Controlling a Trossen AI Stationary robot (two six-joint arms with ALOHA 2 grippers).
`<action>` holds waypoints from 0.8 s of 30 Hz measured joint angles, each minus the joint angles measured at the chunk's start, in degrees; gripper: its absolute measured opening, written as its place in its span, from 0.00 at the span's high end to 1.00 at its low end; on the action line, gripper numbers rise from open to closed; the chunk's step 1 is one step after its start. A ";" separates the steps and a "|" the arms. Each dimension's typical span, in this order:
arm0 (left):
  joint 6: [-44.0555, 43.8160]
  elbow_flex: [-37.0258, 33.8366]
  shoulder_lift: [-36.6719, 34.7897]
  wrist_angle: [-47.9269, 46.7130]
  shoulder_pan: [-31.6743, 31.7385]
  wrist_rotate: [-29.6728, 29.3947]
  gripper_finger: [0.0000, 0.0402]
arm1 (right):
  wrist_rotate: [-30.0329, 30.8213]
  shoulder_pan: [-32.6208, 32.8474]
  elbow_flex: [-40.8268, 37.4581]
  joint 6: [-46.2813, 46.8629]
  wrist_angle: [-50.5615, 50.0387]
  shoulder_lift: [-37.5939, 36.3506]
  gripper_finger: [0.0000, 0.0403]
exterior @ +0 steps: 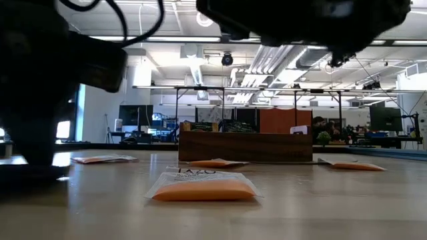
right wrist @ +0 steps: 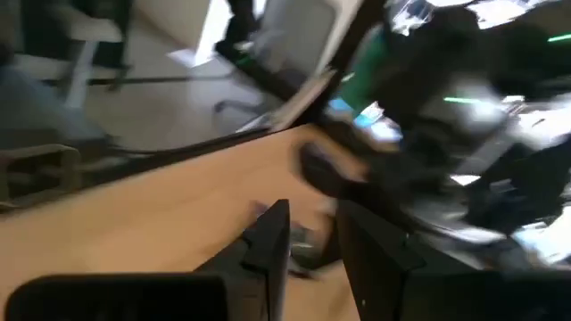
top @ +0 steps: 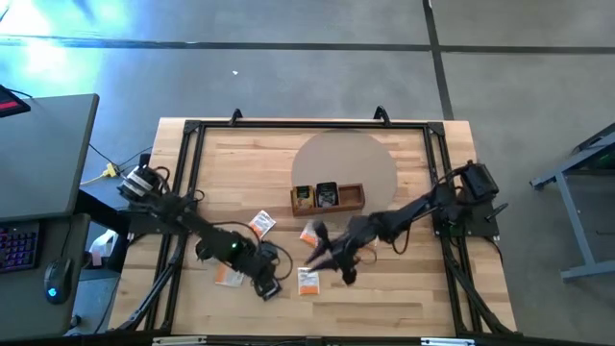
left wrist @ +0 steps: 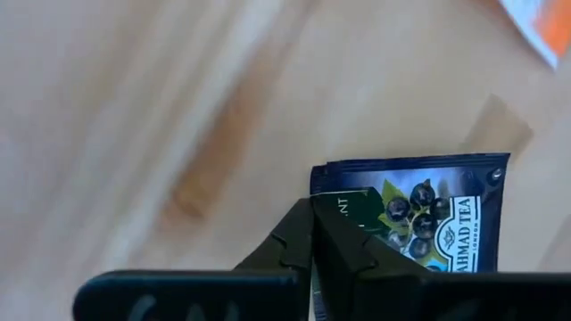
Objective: Pick & Place Tea
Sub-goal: Put the violet tea bag into the middle section of the wooden organizer
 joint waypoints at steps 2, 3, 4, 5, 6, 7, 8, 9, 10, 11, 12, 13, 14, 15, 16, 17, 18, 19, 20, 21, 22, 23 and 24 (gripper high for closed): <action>2.93 0.36 0.05 -0.17 1.67 -0.67 0.99 | 1.72 2.26 2.26 2.82 -5.09 0.15 0.77; 4.51 0.68 0.07 -0.21 2.66 -1.04 1.00 | 3.10 3.27 3.38 3.72 -5.96 0.63 0.77; 5.92 1.11 0.07 -0.19 3.69 -1.46 1.00 | 4.72 4.23 4.32 4.52 -6.11 1.14 0.77; 7.24 1.60 0.08 -0.23 4.71 -1.90 1.00 | 6.13 5.03 5.21 4.92 -6.14 1.85 0.77; 8.45 2.18 0.14 -0.39 5.82 -2.21 1.00 | 7.13 5.67 6.26 4.97 -6.08 2.75 0.77; 9.69 2.83 0.25 -0.41 6.81 -2.42 1.00 | 7.52 6.14 7.23 4.51 -6.04 3.63 0.78; 11.13 3.49 0.34 -0.40 7.71 -3.00 1.00 | 7.73 6.42 7.98 3.77 -6.48 4.72 0.79; 12.74 4.05 0.38 -0.68 8.62 -3.43 1.00 | 7.94 6.60 8.85 3.32 -6.99 5.90 0.80; 14.29 4.66 0.48 -0.78 9.47 -3.84 1.00 | 8.46 6.62 9.82 3.03 -7.40 7.31 0.82; 15.45 5.17 0.52 -0.72 10.34 -3.78 1.00 | 9.14 6.60 10.64 2.97 -7.91 8.74 0.83; 16.47 5.68 0.52 -0.71 11.21 -3.72 1.00 | 10.15 6.48 11.48 2.79 -8.65 10.12 0.86; 17.01 5.94 0.46 -0.84 12.01 -3.92 1.00 | 12.76 6.33 11.90 1.65 -8.27 11.41 0.88; 17.32 6.01 0.37 -2.55 12.45 -4.80 1.00 | 16.48 6.38 11.88 0.64 -8.58 12.01 0.91; 17.37 5.91 0.35 -4.47 13.09 -5.30 1.00 | 18.90 6.41 11.76 -0.45 -9.68 12.45 0.94; 17.37 5.84 0.37 -5.62 13.79 -5.26 1.00 | 19.79 6.22 11.78 -0.77 -9.89 13.00 0.97; 17.38 5.84 0.37 -6.07 14.40 -5.20 1.00 | 19.85 5.83 11.78 -0.84 -10.50 13.29 0.98; 17.50 5.85 0.36 -6.03 15.05 -4.70 1.00 | 19.22 5.46 11.78 -0.76 -11.35 13.46 0.99; 17.88 5.86 0.33 -5.96 15.57 -4.38 1.00 | 18.66 5.13 11.78 -0.25 -11.67 13.56 0.98; 18.52 5.86 0.33 -5.88 15.93 -3.60 1.00 | 18.36 4.88 11.78 0.55 -12.26 13.57 0.98; 19.46 5.86 0.33 -5.78 16.32 -2.48 1.00 | 18.10 4.60 11.78 1.51 -12.79 13.57 0.98; 20.69 5.86 0.33 -5.56 16.69 -1.42 1.00 | 17.99 4.38 11.78 2.40 -13.19 13.57 0.98; 21.91 5.94 0.33 -5.47 16.77 -0.11 1.00 | 17.94 4.26 11.78 3.08 -13.57 13.57 0.99; 22.74 6.14 0.33 -5.92 17.08 1.06 1.00 | 17.81 4.14 11.78 3.34 -13.78 13.57 0.99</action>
